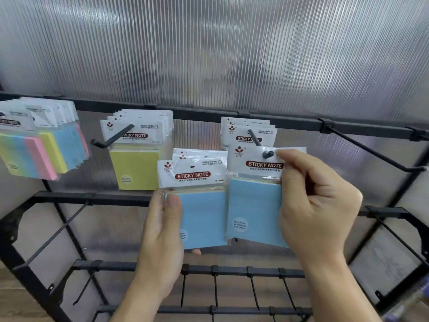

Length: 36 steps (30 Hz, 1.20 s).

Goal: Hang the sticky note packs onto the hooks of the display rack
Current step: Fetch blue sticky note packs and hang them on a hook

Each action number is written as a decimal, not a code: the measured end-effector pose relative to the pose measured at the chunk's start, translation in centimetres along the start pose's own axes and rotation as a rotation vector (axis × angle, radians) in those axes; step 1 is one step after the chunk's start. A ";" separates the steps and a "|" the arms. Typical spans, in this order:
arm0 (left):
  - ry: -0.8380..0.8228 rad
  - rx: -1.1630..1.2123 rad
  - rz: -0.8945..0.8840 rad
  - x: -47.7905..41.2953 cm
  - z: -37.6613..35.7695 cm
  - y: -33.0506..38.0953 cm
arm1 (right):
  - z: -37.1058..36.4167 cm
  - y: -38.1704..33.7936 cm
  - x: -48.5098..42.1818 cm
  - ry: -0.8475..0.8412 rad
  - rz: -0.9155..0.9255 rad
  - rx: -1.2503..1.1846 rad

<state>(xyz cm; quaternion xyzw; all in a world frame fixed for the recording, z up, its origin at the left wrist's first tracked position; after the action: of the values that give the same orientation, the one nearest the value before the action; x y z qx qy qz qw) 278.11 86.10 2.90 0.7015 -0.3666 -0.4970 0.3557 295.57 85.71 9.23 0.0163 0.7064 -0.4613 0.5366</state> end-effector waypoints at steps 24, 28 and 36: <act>-0.027 -0.034 -0.026 -0.5 1.7 -0.3 | -5.4 5.7 -2.5 -0.144 0.033 0.334; -0.048 -0.036 -0.030 -0.6 1.4 -0.4 | -5.6 5.5 -2.9 -0.204 -0.003 0.343; -0.065 -0.039 -0.026 -0.4 1.3 -0.2 | -4.8 5.3 -2.9 -0.250 -0.120 0.409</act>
<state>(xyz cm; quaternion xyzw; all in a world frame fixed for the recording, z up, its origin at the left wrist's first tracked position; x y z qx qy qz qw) 276.78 86.38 2.58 0.6827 -0.3590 -0.5312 0.3506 295.96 93.29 8.08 0.0256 0.5262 -0.6243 0.5768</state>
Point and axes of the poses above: each hand's wrist, its own x-axis away from the middle knuckle, its own z-axis out of the back of the hand, y = z × x, the point moved 2 cm from there along -x, towards the middle knuckle, and after that the axes turned 11 degrees about -z, right-handed, at the moved point
